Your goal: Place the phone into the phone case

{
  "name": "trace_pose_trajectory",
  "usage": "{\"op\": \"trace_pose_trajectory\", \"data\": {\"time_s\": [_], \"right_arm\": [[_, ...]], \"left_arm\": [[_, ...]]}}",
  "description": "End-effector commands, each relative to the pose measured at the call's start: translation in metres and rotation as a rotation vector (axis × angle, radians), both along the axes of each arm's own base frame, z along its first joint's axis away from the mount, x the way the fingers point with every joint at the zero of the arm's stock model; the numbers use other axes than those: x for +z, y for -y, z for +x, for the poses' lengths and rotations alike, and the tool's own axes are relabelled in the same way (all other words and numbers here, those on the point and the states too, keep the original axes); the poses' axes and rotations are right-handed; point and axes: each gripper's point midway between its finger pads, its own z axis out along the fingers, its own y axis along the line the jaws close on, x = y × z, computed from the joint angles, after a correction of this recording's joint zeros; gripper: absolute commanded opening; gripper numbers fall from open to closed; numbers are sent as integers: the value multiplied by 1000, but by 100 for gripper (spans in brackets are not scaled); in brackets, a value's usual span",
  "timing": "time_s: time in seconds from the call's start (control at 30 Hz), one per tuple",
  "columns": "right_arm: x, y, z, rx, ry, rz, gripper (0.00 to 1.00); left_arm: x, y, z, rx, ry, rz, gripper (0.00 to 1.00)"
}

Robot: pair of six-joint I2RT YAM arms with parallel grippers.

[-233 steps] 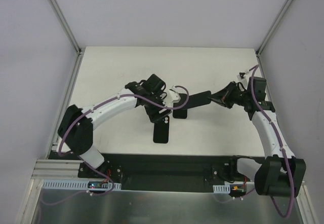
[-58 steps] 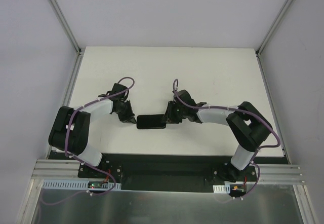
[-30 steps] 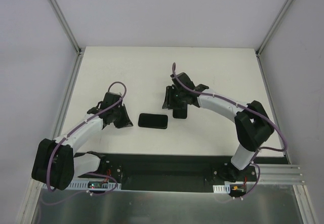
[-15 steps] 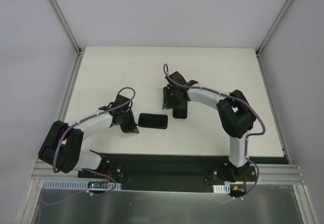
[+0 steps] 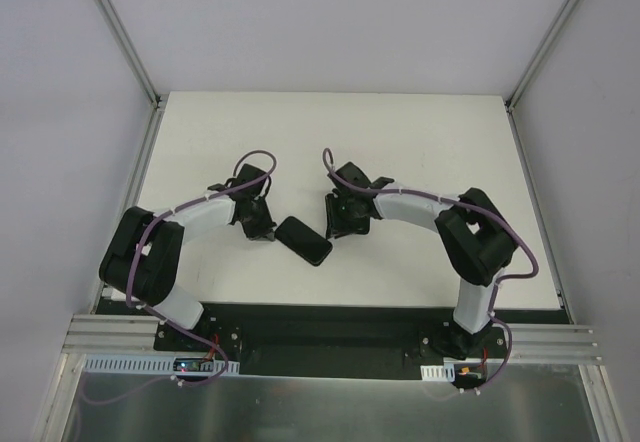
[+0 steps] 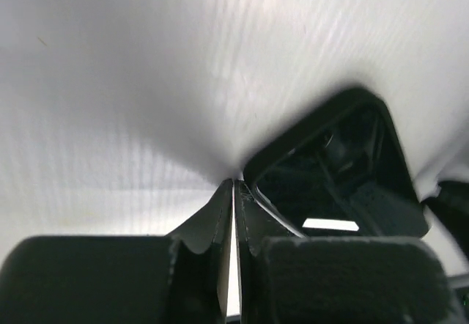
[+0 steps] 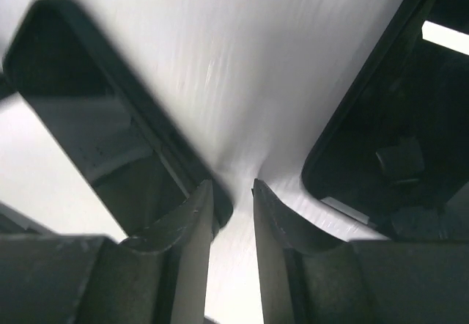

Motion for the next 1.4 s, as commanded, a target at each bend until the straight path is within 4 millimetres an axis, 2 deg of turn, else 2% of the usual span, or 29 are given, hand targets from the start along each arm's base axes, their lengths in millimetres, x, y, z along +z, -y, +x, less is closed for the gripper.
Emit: {"op": "trace_pose_trajectory", "data": {"time_s": [0.0, 0.13, 0.2, 0.27, 0.37, 0.47, 0.6, 0.7, 0.87, 1.1, 1.27, 1.37], "right_arm": [[25, -5, -41, 15, -26, 51, 31], [32, -10, -56, 18, -46, 117, 32], [36, -9, -55, 16, -31, 125, 32], [42, -10, -50, 15, 7, 135, 34], [46, -17, -42, 49, 37, 163, 42], [47, -29, -36, 87, 49, 212, 54], [47, -46, -31, 141, 31, 298, 73], [45, -54, -27, 173, 41, 330, 77], [33, -60, -21, 187, 35, 319, 79], [22, -65, -26, 192, -6, 329, 79], [26, -68, -30, 181, -35, 348, 79], [36, -77, -32, 170, -86, 425, 79]], "left_arm": [[13, -24, 33, 25, 66, 128, 4], [26, -29, 34, 10, 89, 136, 12], [31, -28, 31, 3, 99, 117, 22], [41, -22, 26, -10, 117, 68, 41], [49, -9, 19, -28, 129, -19, 48], [54, 4, 15, -37, 139, -111, 49], [43, 7, 7, -19, 107, -140, 46], [36, 11, 5, -23, 94, -166, 44], [22, 16, 4, -22, 68, -191, 42], [8, 19, -2, -31, 20, -203, 35], [3, 20, -6, -38, 10, -213, 28], [3, 25, -7, -50, -1, -238, 24]]}}
